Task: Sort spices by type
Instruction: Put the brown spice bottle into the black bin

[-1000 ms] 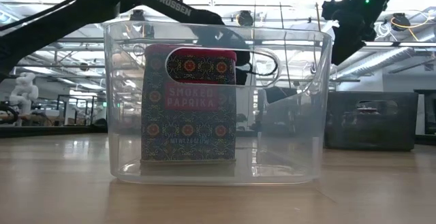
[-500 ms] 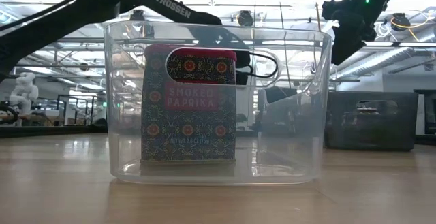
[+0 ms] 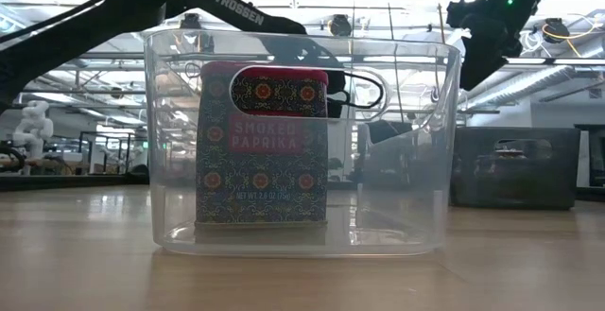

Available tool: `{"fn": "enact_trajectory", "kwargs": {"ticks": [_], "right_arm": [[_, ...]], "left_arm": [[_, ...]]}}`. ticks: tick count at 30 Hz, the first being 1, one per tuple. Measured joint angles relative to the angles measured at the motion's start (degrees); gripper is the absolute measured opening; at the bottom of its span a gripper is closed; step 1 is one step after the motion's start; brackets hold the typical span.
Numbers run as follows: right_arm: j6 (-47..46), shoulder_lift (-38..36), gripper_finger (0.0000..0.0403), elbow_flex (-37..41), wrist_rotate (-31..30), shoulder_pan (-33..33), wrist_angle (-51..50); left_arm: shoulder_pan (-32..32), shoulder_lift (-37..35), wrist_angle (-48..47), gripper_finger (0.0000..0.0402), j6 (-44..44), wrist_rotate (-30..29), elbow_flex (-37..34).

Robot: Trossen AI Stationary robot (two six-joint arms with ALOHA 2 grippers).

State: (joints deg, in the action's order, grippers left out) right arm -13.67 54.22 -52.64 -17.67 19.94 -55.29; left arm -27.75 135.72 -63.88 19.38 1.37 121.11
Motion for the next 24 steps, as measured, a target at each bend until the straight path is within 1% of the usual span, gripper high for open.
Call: {"fn": "enact_trajectory", "kwargs": {"ticks": [9, 13, 19, 24], "right_arm": [[-1.55, 0.00, 0.0224, 0.00, 0.00, 0.00, -1.16], [-1.68, 0.00, 0.0224, 0.00, 0.00, 0.00, -1.24], [-2.28, 0.00, 0.0224, 0.00, -0.12, 0.00, -1.78], [-3.21, 0.00, 0.0224, 0.00, -0.24, 0.02, -2.44]], "left_arm": [[0.00, 0.01, -0.88, 0.0174, -0.58, -0.33, 0.75], [0.02, 0.07, -3.47, 0.0174, -0.23, -0.33, 4.75], [1.54, 0.07, -7.83, 0.0174, 0.02, -0.31, 13.50], [4.67, -2.98, -7.56, 0.0173, 0.48, 0.38, 13.77]]}}
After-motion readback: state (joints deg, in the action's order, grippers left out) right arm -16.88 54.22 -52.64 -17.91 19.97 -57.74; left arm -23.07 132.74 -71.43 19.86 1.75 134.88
